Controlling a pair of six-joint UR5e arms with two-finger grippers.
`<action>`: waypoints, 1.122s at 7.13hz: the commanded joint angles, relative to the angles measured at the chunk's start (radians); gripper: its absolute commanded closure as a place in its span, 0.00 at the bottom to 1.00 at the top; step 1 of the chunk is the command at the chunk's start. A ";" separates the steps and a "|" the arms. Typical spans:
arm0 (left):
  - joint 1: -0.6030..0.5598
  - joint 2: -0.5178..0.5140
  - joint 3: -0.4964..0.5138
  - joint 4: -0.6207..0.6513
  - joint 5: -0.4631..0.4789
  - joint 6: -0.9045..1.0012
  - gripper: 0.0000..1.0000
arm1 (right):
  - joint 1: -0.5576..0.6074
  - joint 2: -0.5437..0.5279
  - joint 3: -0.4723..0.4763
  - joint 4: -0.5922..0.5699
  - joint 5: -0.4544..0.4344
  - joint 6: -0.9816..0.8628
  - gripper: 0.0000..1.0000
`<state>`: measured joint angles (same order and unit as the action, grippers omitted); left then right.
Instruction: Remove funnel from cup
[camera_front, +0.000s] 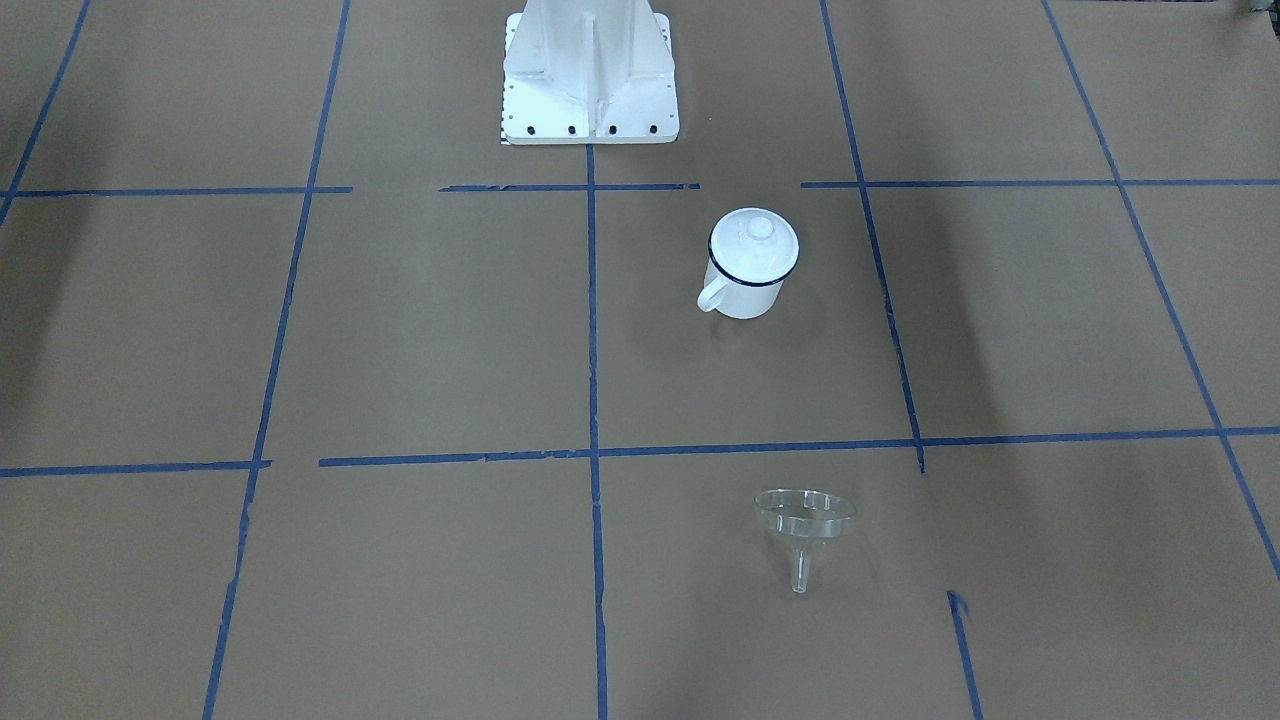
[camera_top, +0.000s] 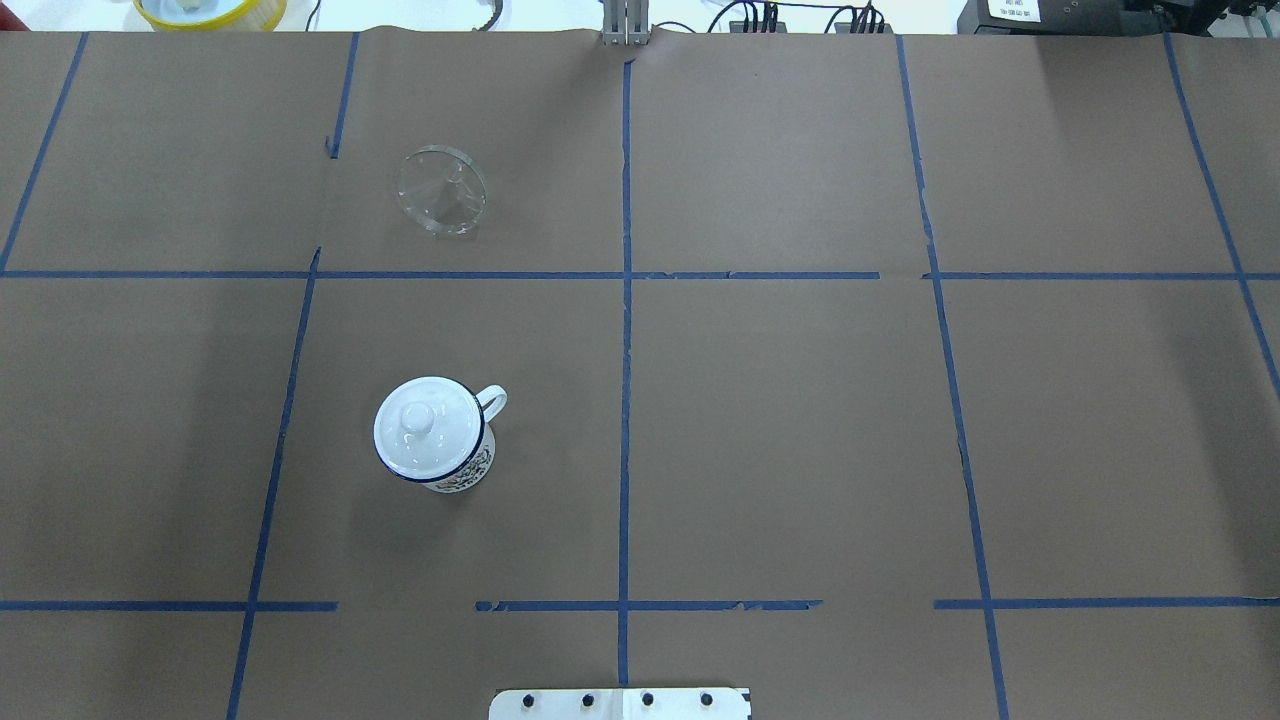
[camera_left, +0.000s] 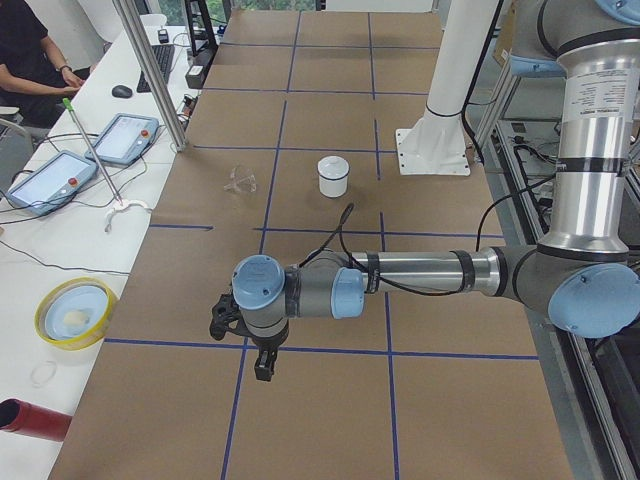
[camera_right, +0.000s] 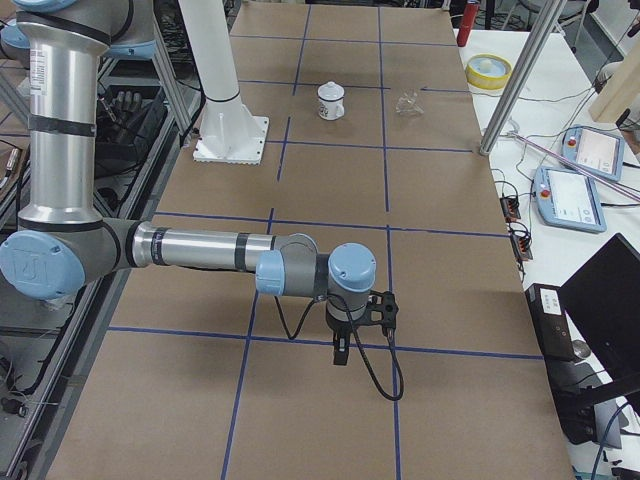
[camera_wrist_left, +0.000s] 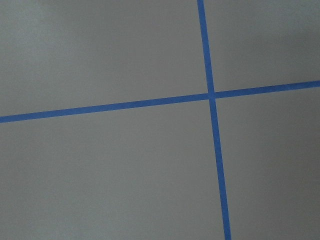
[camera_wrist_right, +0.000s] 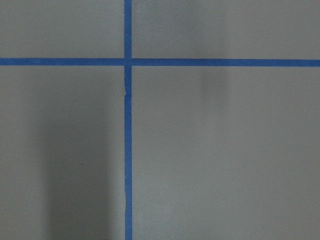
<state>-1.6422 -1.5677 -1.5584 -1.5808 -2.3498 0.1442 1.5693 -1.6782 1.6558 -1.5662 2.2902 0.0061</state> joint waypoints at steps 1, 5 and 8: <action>0.001 0.000 0.003 0.002 0.000 -0.012 0.00 | 0.000 0.000 -0.001 0.000 0.000 0.000 0.00; -0.001 0.001 -0.002 0.001 0.000 -0.011 0.00 | 0.000 0.000 -0.001 0.000 0.000 0.000 0.00; -0.001 0.001 -0.006 -0.001 0.003 -0.011 0.00 | 0.000 0.000 0.001 0.000 0.000 0.000 0.00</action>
<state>-1.6429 -1.5667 -1.5611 -1.5813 -2.3477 0.1334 1.5693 -1.6782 1.6554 -1.5662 2.2902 0.0061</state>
